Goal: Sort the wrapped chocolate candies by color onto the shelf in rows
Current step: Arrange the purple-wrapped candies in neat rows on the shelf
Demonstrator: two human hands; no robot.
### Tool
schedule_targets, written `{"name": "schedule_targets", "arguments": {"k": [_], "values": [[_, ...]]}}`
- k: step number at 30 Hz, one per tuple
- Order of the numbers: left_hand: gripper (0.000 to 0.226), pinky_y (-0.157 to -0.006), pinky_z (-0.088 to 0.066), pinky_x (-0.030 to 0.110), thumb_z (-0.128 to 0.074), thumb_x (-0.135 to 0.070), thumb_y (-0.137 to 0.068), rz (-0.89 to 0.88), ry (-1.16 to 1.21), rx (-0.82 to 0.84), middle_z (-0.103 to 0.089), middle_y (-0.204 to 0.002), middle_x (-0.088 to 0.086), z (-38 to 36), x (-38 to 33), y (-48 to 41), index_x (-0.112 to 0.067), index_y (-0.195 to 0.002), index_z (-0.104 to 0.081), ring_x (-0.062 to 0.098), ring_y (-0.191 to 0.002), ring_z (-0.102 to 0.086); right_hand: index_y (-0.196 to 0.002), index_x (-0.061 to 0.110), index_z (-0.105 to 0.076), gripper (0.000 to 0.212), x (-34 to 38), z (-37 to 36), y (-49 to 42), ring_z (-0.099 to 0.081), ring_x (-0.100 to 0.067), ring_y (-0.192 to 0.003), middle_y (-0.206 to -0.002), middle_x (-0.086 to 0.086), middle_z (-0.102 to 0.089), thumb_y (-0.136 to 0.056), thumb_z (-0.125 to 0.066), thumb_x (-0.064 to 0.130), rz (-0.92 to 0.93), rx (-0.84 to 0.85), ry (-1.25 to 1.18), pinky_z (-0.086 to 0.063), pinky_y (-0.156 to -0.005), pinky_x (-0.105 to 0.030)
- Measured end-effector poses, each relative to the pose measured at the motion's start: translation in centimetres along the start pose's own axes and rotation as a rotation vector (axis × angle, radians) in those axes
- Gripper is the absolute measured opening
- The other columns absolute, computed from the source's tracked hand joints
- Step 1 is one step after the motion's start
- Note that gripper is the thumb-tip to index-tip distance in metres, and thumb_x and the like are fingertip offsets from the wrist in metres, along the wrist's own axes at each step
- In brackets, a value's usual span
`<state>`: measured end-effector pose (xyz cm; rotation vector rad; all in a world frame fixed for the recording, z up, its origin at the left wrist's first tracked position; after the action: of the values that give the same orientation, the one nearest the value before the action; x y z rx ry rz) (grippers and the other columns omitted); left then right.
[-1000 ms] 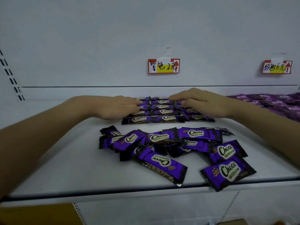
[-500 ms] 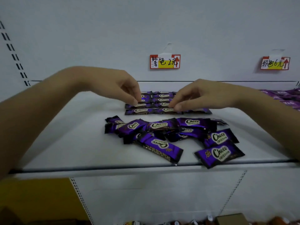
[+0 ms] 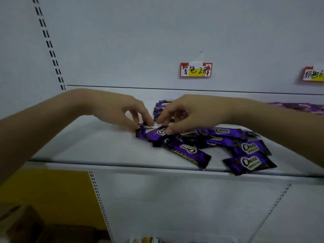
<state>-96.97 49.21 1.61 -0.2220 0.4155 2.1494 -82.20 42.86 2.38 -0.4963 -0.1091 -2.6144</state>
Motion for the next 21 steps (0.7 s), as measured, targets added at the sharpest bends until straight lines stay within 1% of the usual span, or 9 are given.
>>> {"name": "schedule_targets", "arguments": {"k": [3,6,8,11,13,15,16,19,21], "values": [[0.026,-0.077,-0.049,0.017,-0.067,-0.021,-0.087,0.032,0.031,-0.034,-0.061,-0.094,-0.016,0.0,0.3,0.0,-0.036,-0.108,-0.067,0.005,-0.091,-0.061,-0.107,0.027,-0.068,0.026,-0.1,0.3,0.1,-0.053,0.01,-0.064,-0.068,0.028,-0.06,-0.082,-0.071,0.028,-0.026,0.006,0.011,-0.037,-0.062,-0.005],[0.013,-0.072,-0.045,0.025,-0.075,-0.027,-0.08,0.069,0.098,-0.037,-0.063,-0.08,-0.011,0.2,0.9,0.3,-0.031,-0.091,-0.069,0.014,-0.081,-0.059,-0.094,0.028,-0.072,0.012,-0.6,0.8,0.7,-0.057,0.006,-0.068,-0.076,0.017,-0.068,-0.082,-0.071,0.025,-0.05,-0.028,-0.073,-0.041,-0.066,-0.009],[0.01,-0.07,-0.044,0.026,-0.075,-0.024,-0.08,0.11,0.137,-0.037,-0.066,-0.086,0.001,0.1,1.4,0.5,-0.028,-0.085,-0.068,0.015,-0.079,-0.058,-0.091,0.028,-0.073,0.009,-1.3,1.3,1.3,-0.063,-0.009,-0.079,-0.086,0.007,-0.072,-0.083,-0.069,0.027,-0.076,-0.057,-0.133,-0.047,-0.077,-0.023],[0.021,-0.07,-0.046,0.022,-0.073,-0.023,-0.081,0.139,0.185,-0.054,-0.065,-0.098,-0.009,-0.2,1.5,0.7,-0.031,-0.099,-0.065,0.01,-0.079,-0.058,-0.094,0.028,-0.074,0.014,-2.6,1.8,2.2,-0.062,-0.029,-0.09,-0.095,-0.004,-0.071,-0.082,-0.068,0.033,-0.124,-0.136,-0.176,-0.049,-0.083,-0.047],[0.028,-0.072,-0.047,0.021,-0.072,-0.024,-0.082,0.121,0.209,-0.06,-0.062,-0.1,-0.011,-0.4,1.4,0.7,-0.031,-0.108,-0.064,0.008,-0.081,-0.058,-0.099,0.032,-0.074,0.016,-3.0,1.9,2.7,-0.06,-0.015,-0.074,-0.088,0.001,-0.069,-0.084,-0.067,0.03,-0.083,-0.269,-0.076,-0.047,-0.072,-0.033],[0.026,-0.071,-0.046,0.019,-0.072,-0.026,-0.082,0.117,0.223,-0.051,-0.061,-0.096,-0.008,-0.7,1.2,0.8,-0.03,-0.106,-0.065,0.008,-0.079,-0.057,-0.106,0.032,-0.072,0.023,-2.4,1.4,3.0,-0.053,-0.005,-0.072,-0.088,0.005,-0.061,-0.087,-0.065,0.023,0.01,-0.329,0.173,-0.037,-0.068,-0.012],[0.024,-0.071,-0.045,0.018,-0.073,-0.027,-0.081,0.125,0.231,-0.044,-0.06,-0.093,-0.008,-0.8,1.2,0.9,-0.03,-0.104,-0.066,0.007,-0.079,-0.057,-0.108,0.03,-0.071,0.024,-2.1,1.1,3.1,-0.052,-0.002,-0.074,-0.09,0.004,-0.06,-0.087,-0.064,0.021,0.041,-0.317,0.233,-0.035,-0.069,-0.008],[0.021,-0.069,-0.044,0.019,-0.074,-0.023,-0.08,0.175,0.246,-0.007,-0.06,-0.08,-0.012,-0.8,1.0,0.9,-0.024,-0.099,-0.066,0.004,-0.072,-0.057,-0.108,0.027,-0.072,0.023,-2.1,0.5,3.0,-0.052,0.003,-0.077,-0.098,0.002,-0.061,-0.087,-0.063,0.022,0.021,-0.234,0.24,-0.034,-0.073,-0.004],[0.02,-0.065,-0.043,0.02,-0.074,-0.019,-0.08,0.212,0.247,0.035,-0.063,-0.067,-0.015,-0.7,0.7,0.7,-0.02,-0.096,-0.064,0.001,-0.062,-0.057,-0.105,0.028,-0.073,0.021,-2.4,0.5,2.8,-0.055,-0.001,-0.081,-0.101,0.002,-0.061,-0.086,-0.066,0.024,-0.019,-0.233,0.2,-0.04,-0.077,-0.01]]}}
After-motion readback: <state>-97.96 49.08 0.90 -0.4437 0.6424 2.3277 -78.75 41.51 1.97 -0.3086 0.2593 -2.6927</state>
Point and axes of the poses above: each hand's wrist, its own y-axis away from the middle knuckle, its own z-axis out of the back of the hand, x = y × z, the point moved 5 cm from there along -y, towards the middle knuckle
